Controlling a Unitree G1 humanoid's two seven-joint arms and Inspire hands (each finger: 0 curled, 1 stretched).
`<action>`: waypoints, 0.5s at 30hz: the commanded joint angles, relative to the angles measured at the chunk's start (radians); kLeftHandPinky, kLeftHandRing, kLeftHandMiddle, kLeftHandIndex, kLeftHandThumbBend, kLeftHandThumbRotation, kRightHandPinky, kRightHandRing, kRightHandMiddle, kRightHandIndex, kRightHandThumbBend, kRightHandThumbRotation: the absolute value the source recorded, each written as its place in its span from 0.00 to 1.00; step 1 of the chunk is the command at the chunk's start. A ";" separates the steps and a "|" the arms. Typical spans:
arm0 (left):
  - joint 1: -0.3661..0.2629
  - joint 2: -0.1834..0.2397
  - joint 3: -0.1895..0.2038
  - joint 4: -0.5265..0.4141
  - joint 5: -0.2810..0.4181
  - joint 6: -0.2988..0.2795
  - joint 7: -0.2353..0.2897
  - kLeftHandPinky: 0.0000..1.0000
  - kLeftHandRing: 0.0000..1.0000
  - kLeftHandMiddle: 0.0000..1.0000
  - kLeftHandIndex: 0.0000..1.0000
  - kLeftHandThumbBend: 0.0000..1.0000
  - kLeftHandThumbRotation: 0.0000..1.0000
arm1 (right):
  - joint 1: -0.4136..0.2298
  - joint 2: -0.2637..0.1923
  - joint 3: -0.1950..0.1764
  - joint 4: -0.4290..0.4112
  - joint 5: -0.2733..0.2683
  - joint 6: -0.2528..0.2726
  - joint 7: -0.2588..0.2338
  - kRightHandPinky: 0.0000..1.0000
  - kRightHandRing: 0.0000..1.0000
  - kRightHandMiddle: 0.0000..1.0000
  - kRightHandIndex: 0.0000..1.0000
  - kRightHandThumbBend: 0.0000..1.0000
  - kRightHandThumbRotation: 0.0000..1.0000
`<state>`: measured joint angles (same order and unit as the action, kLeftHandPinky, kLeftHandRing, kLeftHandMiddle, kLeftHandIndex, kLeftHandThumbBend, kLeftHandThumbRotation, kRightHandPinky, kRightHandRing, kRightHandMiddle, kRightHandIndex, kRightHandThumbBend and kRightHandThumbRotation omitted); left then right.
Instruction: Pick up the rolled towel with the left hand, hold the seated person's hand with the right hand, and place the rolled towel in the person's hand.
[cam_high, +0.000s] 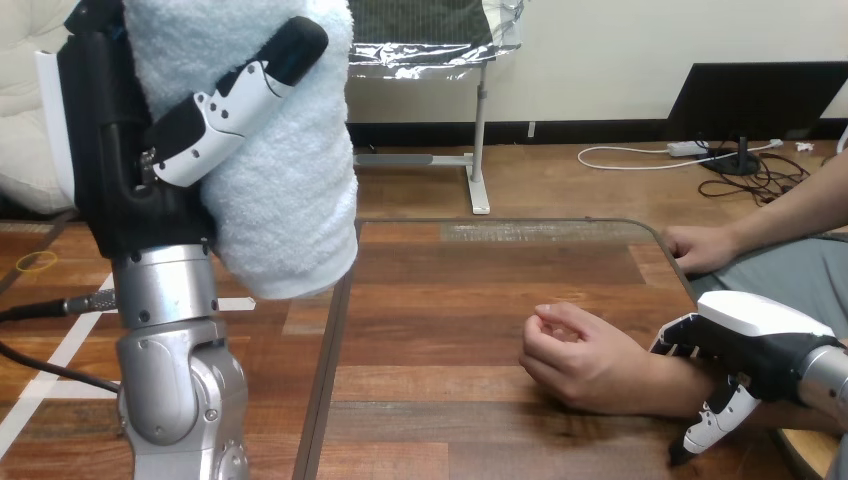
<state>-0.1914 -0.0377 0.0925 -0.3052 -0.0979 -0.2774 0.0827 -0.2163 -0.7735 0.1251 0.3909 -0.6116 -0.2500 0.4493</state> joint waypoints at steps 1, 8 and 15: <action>-0.042 0.000 -0.001 -0.001 0.018 -0.007 0.007 0.17 0.22 0.30 0.37 0.51 0.00 | 0.002 -0.022 0.021 -0.019 -0.015 0.007 -0.024 0.44 0.57 0.64 0.64 0.98 0.12; -0.044 0.000 0.000 -0.002 0.014 -0.002 0.007 0.17 0.22 0.29 0.37 0.52 0.00 | 0.003 -0.020 0.030 -0.020 -0.024 0.003 -0.038 0.43 0.55 0.61 0.61 0.96 0.09; -0.044 0.001 0.000 -0.002 0.013 -0.001 0.007 0.17 0.22 0.29 0.37 0.53 0.00 | -0.001 -0.011 0.039 -0.001 -0.016 -0.009 -0.067 0.40 0.51 0.57 0.57 0.95 0.06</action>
<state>-0.1914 -0.0376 0.0942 -0.3052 -0.0880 -0.2774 0.0909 -0.2152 -0.7735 0.1507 0.3856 -0.6312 -0.2509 0.3994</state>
